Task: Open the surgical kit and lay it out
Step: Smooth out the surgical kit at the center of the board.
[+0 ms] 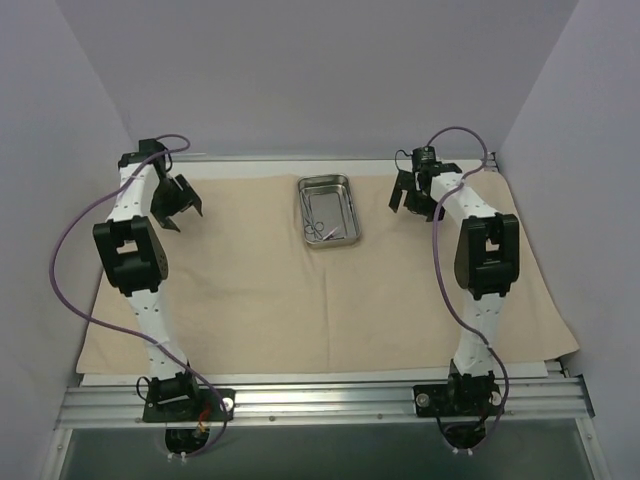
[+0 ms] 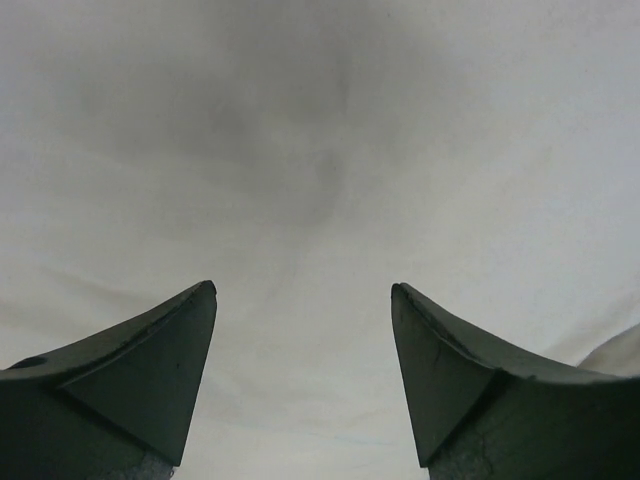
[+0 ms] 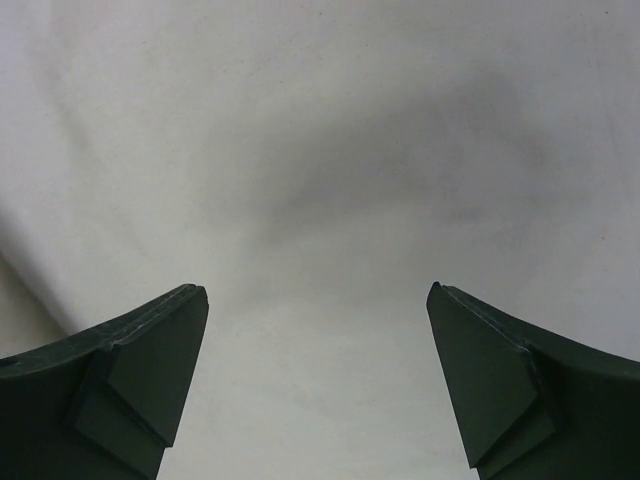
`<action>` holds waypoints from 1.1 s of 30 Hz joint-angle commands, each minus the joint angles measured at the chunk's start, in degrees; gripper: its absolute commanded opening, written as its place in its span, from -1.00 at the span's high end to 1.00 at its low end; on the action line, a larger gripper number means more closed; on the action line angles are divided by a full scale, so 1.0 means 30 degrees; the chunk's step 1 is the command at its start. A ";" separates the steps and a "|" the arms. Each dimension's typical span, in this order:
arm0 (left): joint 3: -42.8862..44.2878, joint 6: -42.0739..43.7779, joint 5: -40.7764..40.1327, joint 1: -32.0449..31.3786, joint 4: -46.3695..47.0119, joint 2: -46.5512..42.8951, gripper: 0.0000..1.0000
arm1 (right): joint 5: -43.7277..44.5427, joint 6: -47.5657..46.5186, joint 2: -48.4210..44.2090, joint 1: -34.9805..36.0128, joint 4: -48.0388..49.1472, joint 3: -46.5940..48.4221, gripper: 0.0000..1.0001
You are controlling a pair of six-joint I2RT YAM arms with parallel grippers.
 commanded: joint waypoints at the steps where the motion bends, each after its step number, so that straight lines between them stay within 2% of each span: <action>1: 0.3337 0.0601 -0.0658 0.0005 -0.2097 0.2613 -0.60 | 0.1335 -0.0330 0.1018 -0.0152 -0.1902 0.1658 -0.99; 5: 0.6124 0.1276 -0.1215 -0.0141 -0.3095 0.5021 -0.61 | 0.1480 -0.0183 0.2509 -0.0358 -0.1989 0.2215 -0.99; 9: 0.8471 0.1687 -0.0165 -0.0141 -0.3799 0.7337 -0.61 | 0.1919 -0.0183 0.3448 -0.0475 -0.2019 0.2305 -0.99; 16: 0.9884 0.1424 0.1011 0.0151 -0.3390 0.9535 -0.59 | 0.1804 0.0020 0.5383 -0.1060 -0.2048 0.2100 -0.99; 24: 1.0237 0.1511 0.2474 0.0591 -0.2601 1.0065 -0.62 | 0.0926 0.0813 0.6059 -0.2872 -0.1815 0.0958 -0.99; 27: 1.0120 0.1716 0.2885 0.0591 -0.2337 0.9949 -0.63 | 0.1477 0.0288 0.6175 -0.3346 -0.1872 0.0956 -0.99; 33: 1.0410 0.2039 0.2274 0.0883 -0.2305 0.8867 -0.62 | 0.0663 -0.0505 0.5886 -0.3552 -0.1728 0.0841 -0.99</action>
